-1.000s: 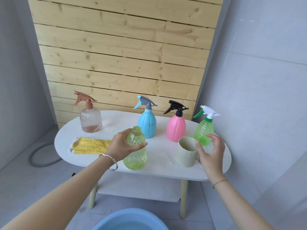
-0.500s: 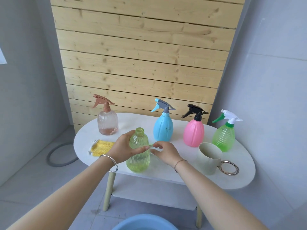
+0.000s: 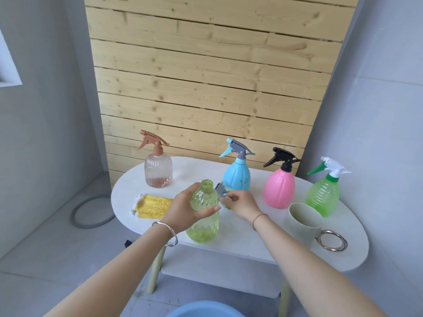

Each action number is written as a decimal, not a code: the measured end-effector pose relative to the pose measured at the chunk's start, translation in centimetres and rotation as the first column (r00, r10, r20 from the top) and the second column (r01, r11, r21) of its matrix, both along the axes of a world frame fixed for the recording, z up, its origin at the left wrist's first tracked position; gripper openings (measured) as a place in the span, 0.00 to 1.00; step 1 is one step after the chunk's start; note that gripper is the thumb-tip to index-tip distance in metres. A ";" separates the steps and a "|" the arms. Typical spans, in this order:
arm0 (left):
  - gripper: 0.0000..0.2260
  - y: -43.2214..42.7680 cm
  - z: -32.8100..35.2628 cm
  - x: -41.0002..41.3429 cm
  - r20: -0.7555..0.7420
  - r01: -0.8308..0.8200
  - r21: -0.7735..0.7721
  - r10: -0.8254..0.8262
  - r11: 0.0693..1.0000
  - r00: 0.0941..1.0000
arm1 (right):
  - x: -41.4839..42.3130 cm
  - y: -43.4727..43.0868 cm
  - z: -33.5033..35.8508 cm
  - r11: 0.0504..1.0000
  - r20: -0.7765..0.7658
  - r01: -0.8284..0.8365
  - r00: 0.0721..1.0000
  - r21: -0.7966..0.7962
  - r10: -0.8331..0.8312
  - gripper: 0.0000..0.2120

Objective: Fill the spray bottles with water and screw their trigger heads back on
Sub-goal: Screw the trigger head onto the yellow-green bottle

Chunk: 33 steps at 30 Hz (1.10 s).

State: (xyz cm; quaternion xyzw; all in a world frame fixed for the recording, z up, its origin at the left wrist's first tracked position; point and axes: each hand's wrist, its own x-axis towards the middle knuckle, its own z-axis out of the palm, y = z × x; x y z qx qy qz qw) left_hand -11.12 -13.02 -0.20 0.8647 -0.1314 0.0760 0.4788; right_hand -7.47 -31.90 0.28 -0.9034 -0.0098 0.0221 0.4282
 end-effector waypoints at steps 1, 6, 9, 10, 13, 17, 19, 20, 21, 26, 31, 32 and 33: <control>0.43 -0.1 0.0 0.1 0.007 -0.003 -0.007 0.003 1.000 1.000 | -0.2 -0.4 1.1 0.993 0.021 0.033 0.999 0.113 -0.036 0.10; 0.42 -1.4 0.5 0.0 -0.004 0.003 -0.041 -0.003 0.999 1.000 | -1.6 -2.4 9.5 0.790 0.106 0.035 0.986 0.612 -0.126 0.08; 0.35 -3.3 1.0 -0.2 -0.036 0.026 -0.040 -0.027 0.999 0.999 | -2.8 -3.1 14.4 0.707 0.166 -0.013 0.975 0.707 -0.148 0.06; 0.33 -4.0 1.2 -0.2 -0.043 0.033 -0.041 -0.035 0.999 0.998 | -3.2 -3.2 15.8 0.679 0.188 -0.029 0.969 0.734 -0.162 0.05; 0.41 -5.8 1.3 0.0 -0.055 0.034 -0.043 -0.037 0.998 0.998 | -4.0 -3.3 18.9 0.637 0.257 -0.076 0.947 0.767 -0.195 0.05; 0.36 -7.4 1.5 0.2 -0.073 0.041 -0.025 -0.043 0.999 0.996 | -3.9 -3.1 20.8 0.606 0.295 -0.078 0.918 0.791 -0.266 0.03; 0.35 -7.9 1.5 0.2 -0.065 0.032 -0.024 -0.034 0.999 0.997 | -3.7 -2.8 21.1 0.594 0.306 -0.081 0.907 0.800 -0.288 0.03; 0.35 -8.0 1.5 0.1 -0.061 0.028 -0.025 -0.030 0.999 0.998 | -3.6 -2.7 21.2 0.598 0.314 -0.083 0.903 0.797 -0.294 0.03; 0.35 -8.1 1.5 0.2 -0.062 0.023 -0.024 -0.025 0.999 0.998 | -3.5 -2.6 21.1 0.604 0.323 -0.085 0.898 0.792 -0.298 0.03; 0.36 -8.1 1.5 0.0 -0.061 0.016 -0.025 -0.018 1.000 0.998 | -2.7 -2.0 20.4 0.595 0.334 -0.074 0.879 0.800 -0.341 0.05; 0.35 -8.2 1.5 0.0 -0.072 0.014 -0.035 -0.016 0.999 0.997 | -2.2 -1.5 18.2 0.629 0.328 -0.061 0.889 0.775 -0.318 0.08; 0.35 -8.2 1.5 0.0 -0.076 0.015 -0.035 -0.017 0.999 0.997 | -2.2 -1.5 17.5 0.664 0.337 -0.074 0.899 0.744 -0.278 0.06; 0.35 -8.2 1.4 0.1 -0.080 0.016 -0.041 -0.019 0.999 0.997 | -2.3 -1.6 16.8 0.705 0.343 -0.091 0.912 0.703 -0.224 0.06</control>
